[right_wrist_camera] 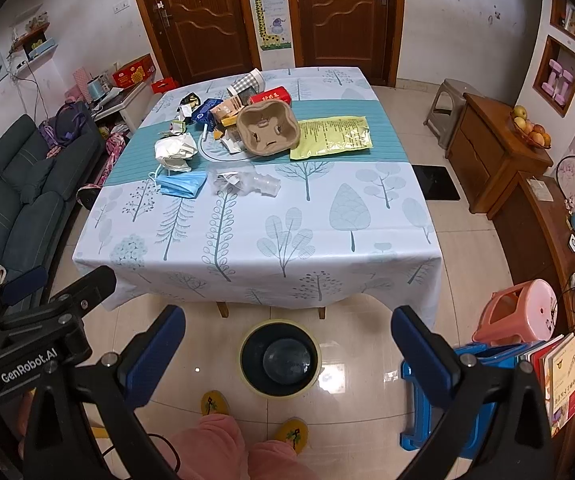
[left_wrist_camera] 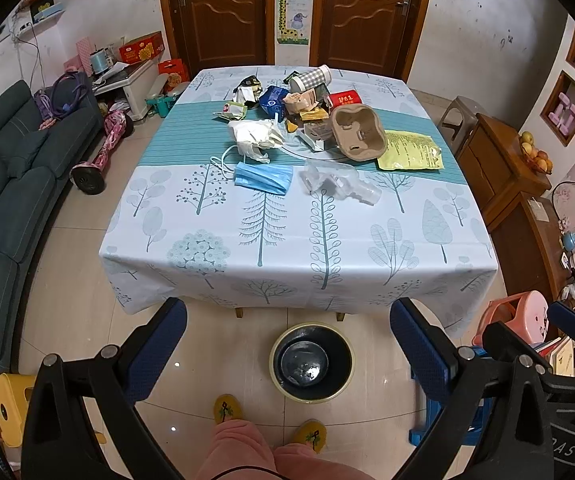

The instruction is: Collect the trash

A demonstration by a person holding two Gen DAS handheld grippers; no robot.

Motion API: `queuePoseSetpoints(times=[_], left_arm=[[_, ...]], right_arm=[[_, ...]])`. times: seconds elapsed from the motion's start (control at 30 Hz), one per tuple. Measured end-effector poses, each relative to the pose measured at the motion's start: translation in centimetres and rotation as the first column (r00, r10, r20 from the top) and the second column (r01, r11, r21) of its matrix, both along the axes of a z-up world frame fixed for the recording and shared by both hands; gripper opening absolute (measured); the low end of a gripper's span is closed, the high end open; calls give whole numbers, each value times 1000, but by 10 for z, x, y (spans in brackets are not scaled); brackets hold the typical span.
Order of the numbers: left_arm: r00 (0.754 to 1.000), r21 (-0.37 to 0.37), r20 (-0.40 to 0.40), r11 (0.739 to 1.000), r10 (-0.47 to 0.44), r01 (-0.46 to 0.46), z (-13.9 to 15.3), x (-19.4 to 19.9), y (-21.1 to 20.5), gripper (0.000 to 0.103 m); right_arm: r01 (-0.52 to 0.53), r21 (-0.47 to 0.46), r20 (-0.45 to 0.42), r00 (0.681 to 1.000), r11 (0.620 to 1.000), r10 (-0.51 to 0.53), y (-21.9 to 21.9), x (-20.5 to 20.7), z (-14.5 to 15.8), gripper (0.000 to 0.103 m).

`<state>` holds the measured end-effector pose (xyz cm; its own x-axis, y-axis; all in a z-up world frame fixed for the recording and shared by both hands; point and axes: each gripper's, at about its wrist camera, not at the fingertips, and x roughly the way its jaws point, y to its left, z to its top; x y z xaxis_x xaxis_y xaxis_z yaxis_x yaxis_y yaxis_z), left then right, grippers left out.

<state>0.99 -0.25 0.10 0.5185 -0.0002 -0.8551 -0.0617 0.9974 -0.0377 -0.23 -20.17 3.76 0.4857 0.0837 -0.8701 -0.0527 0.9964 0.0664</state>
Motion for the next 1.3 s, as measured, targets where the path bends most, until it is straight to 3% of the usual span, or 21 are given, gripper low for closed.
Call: queuePoseSetpoints(times=[1.3], left_arm=[[1000,-18,-14,1000,11,-11,-9,11,3,100]], right_arm=[[-7,-1,0,1000,1000,7,-3,5,0,103]])
